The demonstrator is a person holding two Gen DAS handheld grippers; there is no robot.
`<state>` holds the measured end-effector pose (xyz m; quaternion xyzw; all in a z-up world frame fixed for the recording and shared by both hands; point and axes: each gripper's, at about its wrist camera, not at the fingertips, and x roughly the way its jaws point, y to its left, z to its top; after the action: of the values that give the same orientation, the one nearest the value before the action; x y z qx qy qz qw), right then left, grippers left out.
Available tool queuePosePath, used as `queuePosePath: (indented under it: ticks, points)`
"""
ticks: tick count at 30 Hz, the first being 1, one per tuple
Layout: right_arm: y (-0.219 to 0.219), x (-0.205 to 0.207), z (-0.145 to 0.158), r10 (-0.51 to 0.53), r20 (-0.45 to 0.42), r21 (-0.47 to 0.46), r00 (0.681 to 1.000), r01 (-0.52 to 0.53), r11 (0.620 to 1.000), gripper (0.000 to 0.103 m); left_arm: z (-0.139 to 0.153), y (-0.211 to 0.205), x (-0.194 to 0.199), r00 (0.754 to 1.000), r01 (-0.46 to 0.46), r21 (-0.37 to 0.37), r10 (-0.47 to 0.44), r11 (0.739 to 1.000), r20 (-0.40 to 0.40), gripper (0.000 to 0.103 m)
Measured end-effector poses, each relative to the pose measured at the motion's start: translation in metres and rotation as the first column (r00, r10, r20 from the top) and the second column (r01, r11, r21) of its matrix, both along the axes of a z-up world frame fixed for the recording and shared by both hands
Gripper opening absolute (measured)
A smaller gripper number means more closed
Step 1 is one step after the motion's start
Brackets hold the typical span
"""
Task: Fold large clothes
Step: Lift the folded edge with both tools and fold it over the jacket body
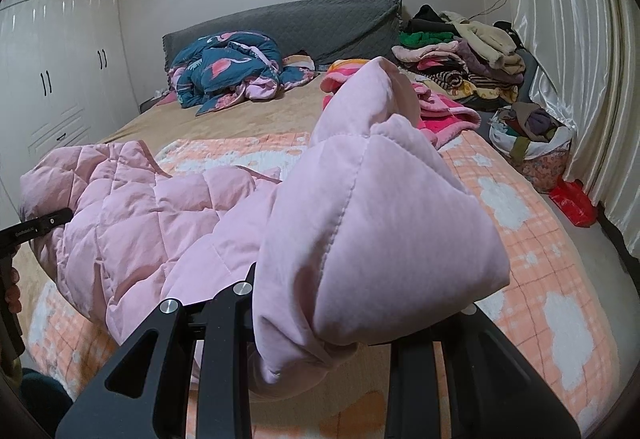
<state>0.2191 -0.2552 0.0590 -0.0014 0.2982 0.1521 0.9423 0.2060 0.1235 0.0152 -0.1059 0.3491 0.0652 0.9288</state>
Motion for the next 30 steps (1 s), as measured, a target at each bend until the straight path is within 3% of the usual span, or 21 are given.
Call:
queuePosePath:
  ticks: [16, 30]
  points:
    - [-0.01, -0.012, -0.022, -0.034, -0.02, 0.008, 0.999, 0.035, 0.999, 0.027, -0.026, -0.004, -0.016, 0.999, -0.004, 0.058, 0.007, 0.998, -0.046, 0.027]
    - [-0.024, -0.022, -0.033, -0.053, -0.028, 0.038, 0.998, 0.054, 0.998, 0.027, -0.037, -0.006, -0.032, 0.998, -0.01, 0.041, 0.012, 0.999, -0.055, 0.028]
